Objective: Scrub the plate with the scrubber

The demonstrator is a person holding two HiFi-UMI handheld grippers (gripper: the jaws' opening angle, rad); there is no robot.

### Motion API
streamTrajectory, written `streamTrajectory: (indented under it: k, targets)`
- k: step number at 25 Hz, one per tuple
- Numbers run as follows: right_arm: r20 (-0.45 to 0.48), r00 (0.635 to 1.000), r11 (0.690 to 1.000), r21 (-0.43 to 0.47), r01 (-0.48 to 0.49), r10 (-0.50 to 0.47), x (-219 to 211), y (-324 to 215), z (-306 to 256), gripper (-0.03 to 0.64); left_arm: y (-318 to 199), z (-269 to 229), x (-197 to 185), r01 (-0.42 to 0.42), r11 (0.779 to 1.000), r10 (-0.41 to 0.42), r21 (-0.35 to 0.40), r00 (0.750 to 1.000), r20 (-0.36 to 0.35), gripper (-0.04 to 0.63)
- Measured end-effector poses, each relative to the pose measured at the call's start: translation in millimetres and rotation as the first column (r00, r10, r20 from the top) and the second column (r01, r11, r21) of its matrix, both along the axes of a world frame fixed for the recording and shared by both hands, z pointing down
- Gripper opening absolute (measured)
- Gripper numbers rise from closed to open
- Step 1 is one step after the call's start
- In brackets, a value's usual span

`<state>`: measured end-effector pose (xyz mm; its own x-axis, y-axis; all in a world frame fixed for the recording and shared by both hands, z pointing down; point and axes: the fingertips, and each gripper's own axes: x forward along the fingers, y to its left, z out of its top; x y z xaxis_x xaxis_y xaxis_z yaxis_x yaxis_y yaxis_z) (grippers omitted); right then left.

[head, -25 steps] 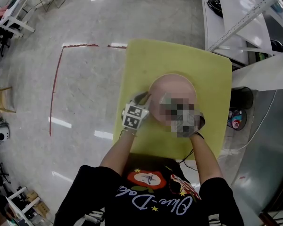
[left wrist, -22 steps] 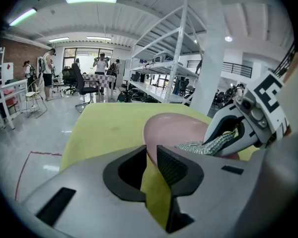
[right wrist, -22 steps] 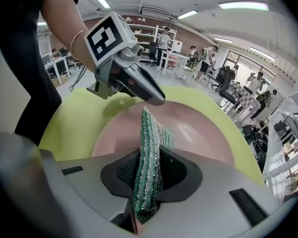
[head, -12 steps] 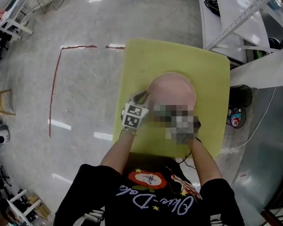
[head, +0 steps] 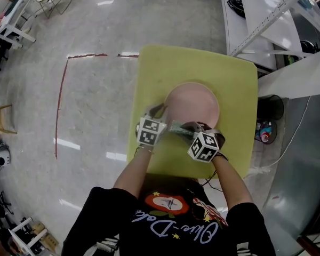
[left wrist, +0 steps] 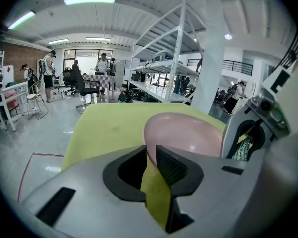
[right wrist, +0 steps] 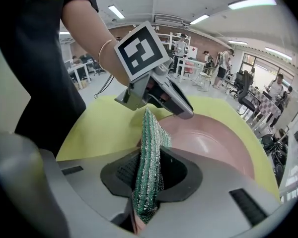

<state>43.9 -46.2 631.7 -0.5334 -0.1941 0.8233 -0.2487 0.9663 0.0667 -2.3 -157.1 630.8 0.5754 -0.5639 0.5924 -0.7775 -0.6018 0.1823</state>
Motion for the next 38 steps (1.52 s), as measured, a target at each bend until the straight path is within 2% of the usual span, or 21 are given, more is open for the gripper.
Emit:
streamTrajectory:
  k: [5, 10, 15, 23, 30, 38]
  targets:
    - [0.049, 0.997, 0.996, 0.059, -0.061, 0.058, 12.7, -25.5, -18.2, 0.06, -0.6, 0.4, 1.9, -0.008, 1.0, 0.008, -0.002, 1.0, -0.004, 0.052]
    - [-0.003, 0.996, 0.983, 0.161, -0.087, 0.089, 37.8, -71.2, -30.6, 0.06, -1.0, -0.4, 1.6, -0.012, 1.0, 0.012, -0.001, 1.0, 0.002, 0.051]
    - [-0.093, 0.991, 0.968, 0.24, -0.073, 0.098, 59.5, -104.5, -27.8, 0.059, -0.8, -1.8, 2.3, -0.028, 1.0, 0.028, 0.001, 1.0, 0.01, 0.052]
    - [-0.171, 0.98, 0.96, 0.274, -0.054, 0.104, 73.3, -124.0, -7.9, 0.06, -0.8, -1.5, 1.3, -0.044, 0.999, 0.043, 0.007, 0.999, 0.026, 0.052]
    - [-0.186, 0.976, 0.963, 0.261, -0.064, 0.116, 75.6, -114.1, -0.2, 0.059, 0.6, 0.6, -1.6, -0.044, 0.999, 0.043, 0.014, 0.998, 0.045, 0.049]
    - [-0.163, 0.97, 0.963, 0.231, -0.139, 0.18, 82.0, -99.1, 1.1, 0.059, -0.2, 0.5, -1.2, -0.028, 0.999, 0.028, 0.016, 0.998, 0.055, 0.048]
